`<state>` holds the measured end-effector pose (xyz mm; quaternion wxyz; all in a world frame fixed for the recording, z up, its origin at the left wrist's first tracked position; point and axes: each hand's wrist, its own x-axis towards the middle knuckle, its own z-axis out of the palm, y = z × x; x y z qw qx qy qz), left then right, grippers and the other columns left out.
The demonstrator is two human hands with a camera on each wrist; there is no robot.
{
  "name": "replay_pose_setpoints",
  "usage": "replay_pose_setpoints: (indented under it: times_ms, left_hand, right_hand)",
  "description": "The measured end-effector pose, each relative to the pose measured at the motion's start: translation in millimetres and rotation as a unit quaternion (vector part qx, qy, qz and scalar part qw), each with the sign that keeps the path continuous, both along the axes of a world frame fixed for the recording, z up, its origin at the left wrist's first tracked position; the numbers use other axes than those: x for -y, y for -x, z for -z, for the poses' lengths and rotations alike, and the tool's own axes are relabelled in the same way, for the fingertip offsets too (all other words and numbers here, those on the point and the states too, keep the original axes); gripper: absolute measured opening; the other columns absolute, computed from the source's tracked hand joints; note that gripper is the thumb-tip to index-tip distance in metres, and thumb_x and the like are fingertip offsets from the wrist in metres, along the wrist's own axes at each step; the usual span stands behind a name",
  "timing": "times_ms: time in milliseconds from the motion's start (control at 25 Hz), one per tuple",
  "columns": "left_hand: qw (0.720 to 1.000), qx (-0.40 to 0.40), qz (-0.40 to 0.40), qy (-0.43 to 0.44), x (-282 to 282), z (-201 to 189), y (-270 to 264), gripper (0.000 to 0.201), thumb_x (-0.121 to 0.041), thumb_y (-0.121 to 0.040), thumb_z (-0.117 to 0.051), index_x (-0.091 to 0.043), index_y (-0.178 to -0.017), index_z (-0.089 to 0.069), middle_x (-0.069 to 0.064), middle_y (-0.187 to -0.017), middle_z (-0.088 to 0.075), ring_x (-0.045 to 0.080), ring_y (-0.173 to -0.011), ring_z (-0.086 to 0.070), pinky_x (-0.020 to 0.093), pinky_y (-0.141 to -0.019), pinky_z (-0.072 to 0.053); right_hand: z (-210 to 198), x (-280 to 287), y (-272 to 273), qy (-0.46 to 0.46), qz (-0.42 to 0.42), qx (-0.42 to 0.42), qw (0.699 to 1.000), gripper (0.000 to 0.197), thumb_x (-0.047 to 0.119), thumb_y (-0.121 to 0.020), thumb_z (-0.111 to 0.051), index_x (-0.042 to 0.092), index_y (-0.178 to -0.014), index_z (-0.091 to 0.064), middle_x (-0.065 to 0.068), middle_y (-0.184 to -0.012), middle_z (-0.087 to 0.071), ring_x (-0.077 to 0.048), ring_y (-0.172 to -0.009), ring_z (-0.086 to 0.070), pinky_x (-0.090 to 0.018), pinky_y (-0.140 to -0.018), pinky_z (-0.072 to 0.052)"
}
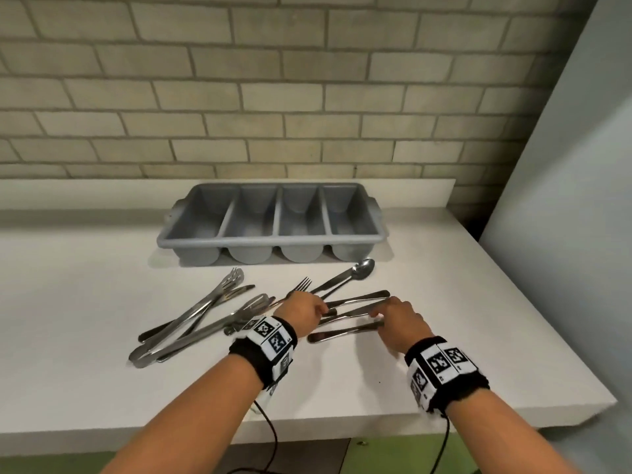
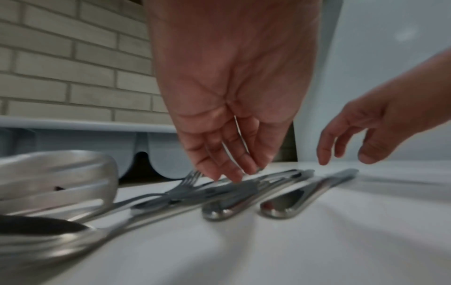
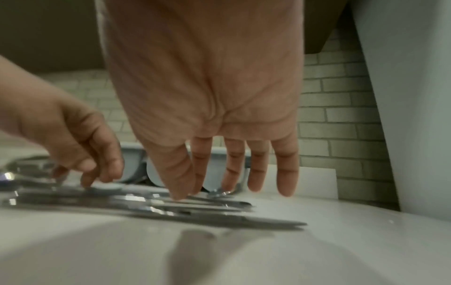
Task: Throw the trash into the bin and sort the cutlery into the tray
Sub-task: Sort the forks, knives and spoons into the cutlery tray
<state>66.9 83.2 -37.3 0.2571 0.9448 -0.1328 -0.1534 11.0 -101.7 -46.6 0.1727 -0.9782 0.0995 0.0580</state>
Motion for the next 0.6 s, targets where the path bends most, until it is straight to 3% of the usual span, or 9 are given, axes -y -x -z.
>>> replay_pose_setpoints:
  times_ms: [80, 200, 320, 440, 600]
  left_hand:
    - [0.998, 0.001, 0.05, -0.034, 9, 7, -7, 0.031, -0.016, -0.09, -0.053, -0.021, -0.117, -0.067, 0.003, -0.125, -0.065, 0.022, -0.112, -0.062, 0.026, -0.101, -0.048]
    - [0.989, 0.042, 0.098, -0.099, 21, 14, -14, 0.032, -0.02, -0.087, -0.055, -0.02, -0.118, -0.065, 0.005, -0.127, -0.062, 0.024, -0.116, -0.059, 0.03, -0.099, -0.047]
    - [0.977, 0.069, 0.102, -0.173, 34, 18, -13, 0.032, -0.016, -0.089, -0.051, -0.014, -0.12, -0.058, 0.009, -0.127, -0.06, 0.028, -0.118, -0.058, 0.036, -0.098, -0.048]
    - [0.971, 0.082, 0.1, -0.202, 46, 19, -14, 0.033, -0.008, -0.092, -0.044, -0.009, -0.124, -0.055, 0.012, -0.13, -0.058, 0.03, -0.121, -0.057, 0.038, -0.099, -0.047]
    - [0.959, 0.089, 0.089, -0.255, 56, 29, -6, 0.036, -0.006, -0.094, -0.038, -0.006, -0.128, -0.051, 0.011, -0.136, -0.053, 0.028, -0.127, -0.049, 0.041, -0.103, -0.041]
  right_hand:
    - [7, 4, -8, 0.069, 0.014, -0.042, 0.997, 0.039, 0.008, -0.087, -0.043, 0.031, -0.116, -0.057, -0.004, -0.128, -0.046, -0.027, -0.12, -0.041, -0.042, -0.1, -0.04]
    - [12, 7, -13, 0.08, 0.044, -0.062, 0.994, 0.032, 0.011, -0.087, -0.049, 0.03, -0.112, -0.057, -0.006, -0.122, -0.046, -0.029, -0.118, -0.04, -0.044, -0.099, -0.038]
    - [12, 8, -17, 0.089, 0.042, -0.071, 0.993, 0.023, 0.015, -0.088, -0.05, 0.023, -0.107, -0.06, -0.007, -0.121, -0.051, -0.028, -0.117, -0.045, -0.043, -0.099, -0.039]
    - [13, 6, -20, 0.109, 0.024, -0.081, 0.99, 0.027, 0.011, -0.09, -0.045, 0.016, -0.114, -0.058, -0.006, -0.125, -0.056, -0.026, -0.118, -0.049, -0.041, -0.1, -0.04]
    - [11, 3, -16, 0.103, 0.014, -0.093, 0.99, 0.032, 0.005, -0.088, -0.04, 0.018, -0.11, -0.06, -0.006, -0.121, -0.061, -0.026, -0.115, -0.054, -0.039, -0.102, -0.04]
